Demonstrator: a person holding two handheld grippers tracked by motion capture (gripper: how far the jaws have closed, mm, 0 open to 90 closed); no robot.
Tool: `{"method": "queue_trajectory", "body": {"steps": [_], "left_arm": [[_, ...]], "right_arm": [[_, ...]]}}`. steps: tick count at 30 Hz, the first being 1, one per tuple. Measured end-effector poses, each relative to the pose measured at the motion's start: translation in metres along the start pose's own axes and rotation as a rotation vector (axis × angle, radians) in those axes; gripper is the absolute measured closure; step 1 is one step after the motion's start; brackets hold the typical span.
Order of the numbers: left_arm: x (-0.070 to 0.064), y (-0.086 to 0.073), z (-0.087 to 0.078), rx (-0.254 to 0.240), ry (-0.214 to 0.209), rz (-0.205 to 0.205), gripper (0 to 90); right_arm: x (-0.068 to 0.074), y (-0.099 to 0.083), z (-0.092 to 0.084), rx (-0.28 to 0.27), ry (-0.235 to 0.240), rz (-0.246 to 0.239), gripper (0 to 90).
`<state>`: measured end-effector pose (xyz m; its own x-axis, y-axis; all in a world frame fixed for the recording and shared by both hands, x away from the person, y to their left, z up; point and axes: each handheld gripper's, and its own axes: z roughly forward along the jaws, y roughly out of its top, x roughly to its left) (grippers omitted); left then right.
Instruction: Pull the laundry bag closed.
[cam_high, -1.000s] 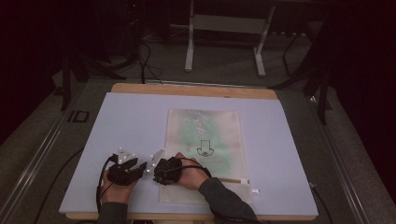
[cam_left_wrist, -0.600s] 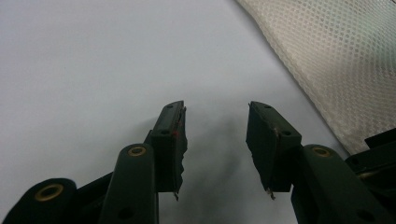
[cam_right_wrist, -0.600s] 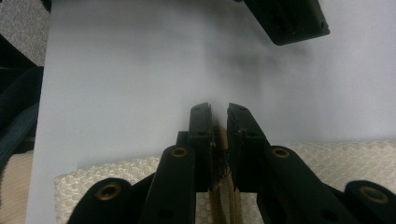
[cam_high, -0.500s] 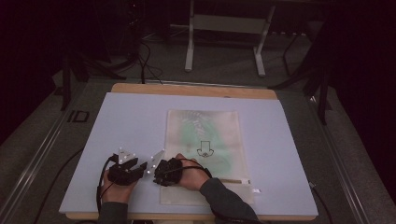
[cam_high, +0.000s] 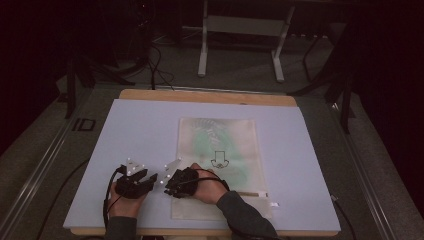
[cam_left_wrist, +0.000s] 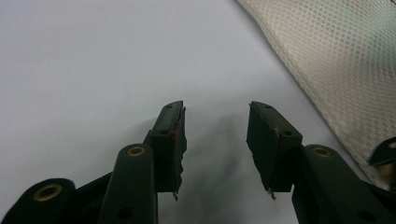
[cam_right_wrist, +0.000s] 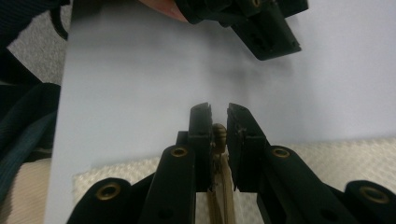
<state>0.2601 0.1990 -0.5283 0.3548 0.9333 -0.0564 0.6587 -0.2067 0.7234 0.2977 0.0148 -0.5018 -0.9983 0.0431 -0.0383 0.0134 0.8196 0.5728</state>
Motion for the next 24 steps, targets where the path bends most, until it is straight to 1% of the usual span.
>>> {"method": "queue_trajectory", "body": {"steps": [3, 7, 11, 15, 19, 21, 23, 24], "left_arm": [[0.000, 0.000, 0.000, 0.002, 0.000, 0.002, 56.0], [-0.001, 0.000, 0.001, 0.002, 0.002, 0.004, 56.0], [-0.001, 0.000, 0.001, 0.003, 0.002, 0.003, 56.0], [-0.001, 0.000, 0.001, 0.004, 0.001, 0.006, 56.0], [-0.001, 0.000, 0.000, 0.001, 0.002, 0.004, 56.0], [-0.001, 0.000, 0.001, 0.002, 0.001, 0.003, 56.1], [-0.002, 0.000, 0.001, 0.001, 0.001, 0.004, 56.1], [-0.002, 0.000, 0.001, 0.001, 0.001, 0.005, 56.0]], "right_arm": [[0.000, -0.005, -0.007, -0.012, 0.000, 0.001, 81.0], [0.000, -0.011, -0.013, -0.014, 0.000, 0.003, 81.0], [-0.001, -0.017, -0.016, 0.008, 0.007, 0.004, 80.9], [-0.003, -0.024, -0.014, 0.024, 0.015, 0.019, 80.7], [-0.005, -0.027, -0.012, 0.016, 0.028, 0.037, 79.7], [-0.007, -0.028, -0.011, 0.028, 0.031, 0.051, 77.8], [-0.008, -0.029, -0.009, 0.042, 0.047, 0.056, 76.2], [-0.008, -0.030, -0.007, 0.049, 0.052, 0.059, 76.8]]}}
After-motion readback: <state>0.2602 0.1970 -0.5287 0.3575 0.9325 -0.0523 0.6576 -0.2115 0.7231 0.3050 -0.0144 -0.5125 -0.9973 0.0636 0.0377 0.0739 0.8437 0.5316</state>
